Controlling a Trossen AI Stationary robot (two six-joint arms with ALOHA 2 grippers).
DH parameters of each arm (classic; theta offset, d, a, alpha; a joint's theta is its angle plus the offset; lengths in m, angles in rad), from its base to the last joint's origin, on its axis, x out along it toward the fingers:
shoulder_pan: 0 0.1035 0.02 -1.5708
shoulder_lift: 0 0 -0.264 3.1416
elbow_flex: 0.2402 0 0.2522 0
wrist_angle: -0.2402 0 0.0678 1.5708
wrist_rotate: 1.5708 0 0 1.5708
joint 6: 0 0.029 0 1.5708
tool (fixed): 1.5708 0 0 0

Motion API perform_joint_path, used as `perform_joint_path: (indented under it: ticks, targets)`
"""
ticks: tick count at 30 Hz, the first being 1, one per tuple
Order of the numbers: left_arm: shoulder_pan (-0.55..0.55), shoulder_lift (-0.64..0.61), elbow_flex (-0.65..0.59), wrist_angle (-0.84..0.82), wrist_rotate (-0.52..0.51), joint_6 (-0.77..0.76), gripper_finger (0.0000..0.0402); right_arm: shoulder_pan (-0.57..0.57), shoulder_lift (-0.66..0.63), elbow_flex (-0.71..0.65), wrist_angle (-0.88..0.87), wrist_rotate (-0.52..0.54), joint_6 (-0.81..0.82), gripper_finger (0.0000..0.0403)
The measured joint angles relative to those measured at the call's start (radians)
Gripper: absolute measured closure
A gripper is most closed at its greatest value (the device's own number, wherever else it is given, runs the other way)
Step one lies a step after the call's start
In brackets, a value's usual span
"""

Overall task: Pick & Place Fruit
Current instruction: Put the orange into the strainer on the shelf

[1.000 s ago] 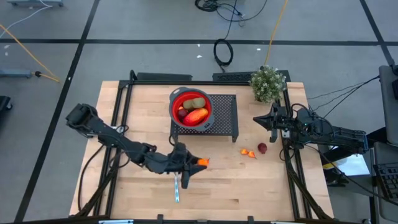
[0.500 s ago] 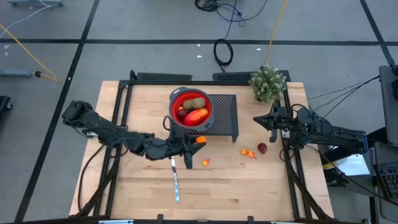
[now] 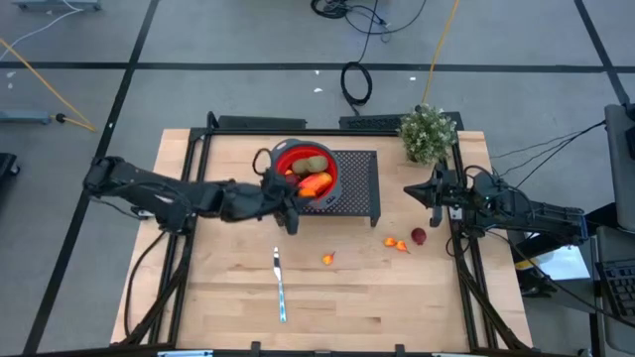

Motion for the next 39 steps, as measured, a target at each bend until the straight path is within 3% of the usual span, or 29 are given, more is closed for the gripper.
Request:
perform_joint_path:
  ticks: [24,39]
  targets:
    - [0.399,-0.058,0.001,-0.153,0.304,0.141,0.0284,0.000,0.001,0.000,0.006,0.000,0.000,0.0403]
    - [0.489,0.047,0.237,-0.467,0.329,0.274,0.0284,0.000,0.001,-0.001,0.007,0.000,0.007,0.0403]
